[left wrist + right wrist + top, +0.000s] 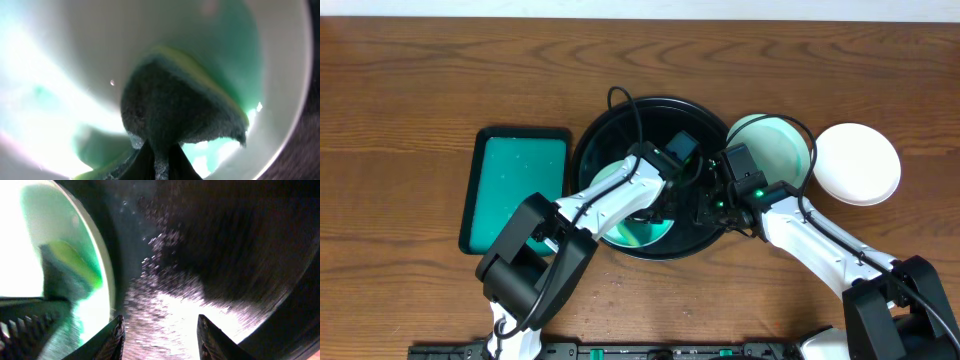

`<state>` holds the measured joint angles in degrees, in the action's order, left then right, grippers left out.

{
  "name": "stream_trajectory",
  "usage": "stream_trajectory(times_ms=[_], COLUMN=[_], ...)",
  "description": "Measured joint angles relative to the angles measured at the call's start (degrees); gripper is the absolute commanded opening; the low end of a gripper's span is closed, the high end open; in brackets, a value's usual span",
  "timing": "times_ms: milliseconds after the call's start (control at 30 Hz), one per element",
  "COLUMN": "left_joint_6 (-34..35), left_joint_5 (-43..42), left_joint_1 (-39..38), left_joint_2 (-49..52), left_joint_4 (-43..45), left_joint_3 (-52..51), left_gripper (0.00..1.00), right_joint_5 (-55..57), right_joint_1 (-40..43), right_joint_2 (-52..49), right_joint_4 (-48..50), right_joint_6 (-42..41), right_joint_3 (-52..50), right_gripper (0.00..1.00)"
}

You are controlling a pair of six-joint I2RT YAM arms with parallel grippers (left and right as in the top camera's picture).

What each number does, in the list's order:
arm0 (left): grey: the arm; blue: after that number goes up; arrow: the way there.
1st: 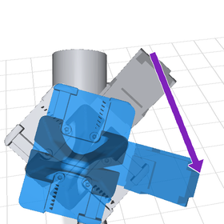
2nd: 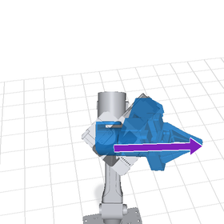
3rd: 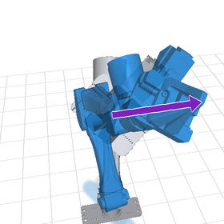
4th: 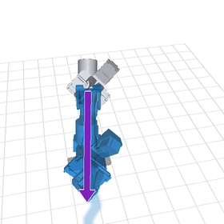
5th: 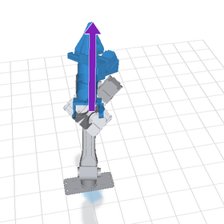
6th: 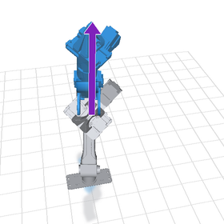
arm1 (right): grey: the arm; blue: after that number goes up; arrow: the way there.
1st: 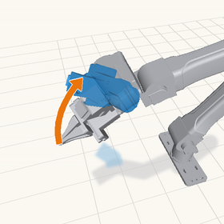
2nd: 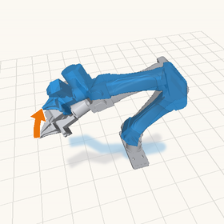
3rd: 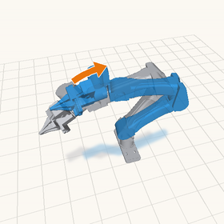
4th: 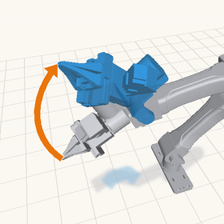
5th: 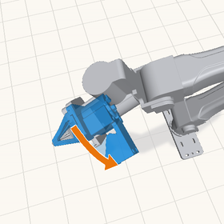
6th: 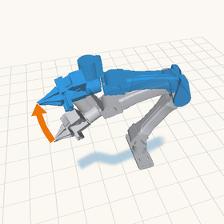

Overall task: Clean dirty plates on tray and stack at the side
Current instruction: 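Scrub the mint-green plate with the sponge while the right gripper holds it, then keep scrubbing the plate surface with the sponge in the left gripper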

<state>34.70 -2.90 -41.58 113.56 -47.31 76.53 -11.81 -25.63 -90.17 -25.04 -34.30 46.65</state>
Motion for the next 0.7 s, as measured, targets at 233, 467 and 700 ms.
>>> stream_trajectory(times_ms=[233, 467, 700], left_joint_6=[1.46, 1.77, 1.75], left_joint_5=[-5.86, -6.12, -0.68], left_joint_1=[0.17, 1.18, 4.57], left_joint_2=[0.02, -0.44, -3.30], left_joint_4=[3.54, 2.49, -2.12], left_joint_3=[-0.07, -0.07, -1.31], left_gripper=[0.07, 0.07, 0.07], right_joint_5=[-0.31, -0.37, -1.09], right_joint_1=[0.00, 0.00, 0.00], right_joint_2=[0.00, 0.00, 0.00], right_joint_4=[1.57, 1.64, 3.37], right_joint_6=[-1.36, -1.53, -2.36], right_joint_3=[0.00, 0.00, 0.00], right_gripper=[0.44, 0.45, 0.45])
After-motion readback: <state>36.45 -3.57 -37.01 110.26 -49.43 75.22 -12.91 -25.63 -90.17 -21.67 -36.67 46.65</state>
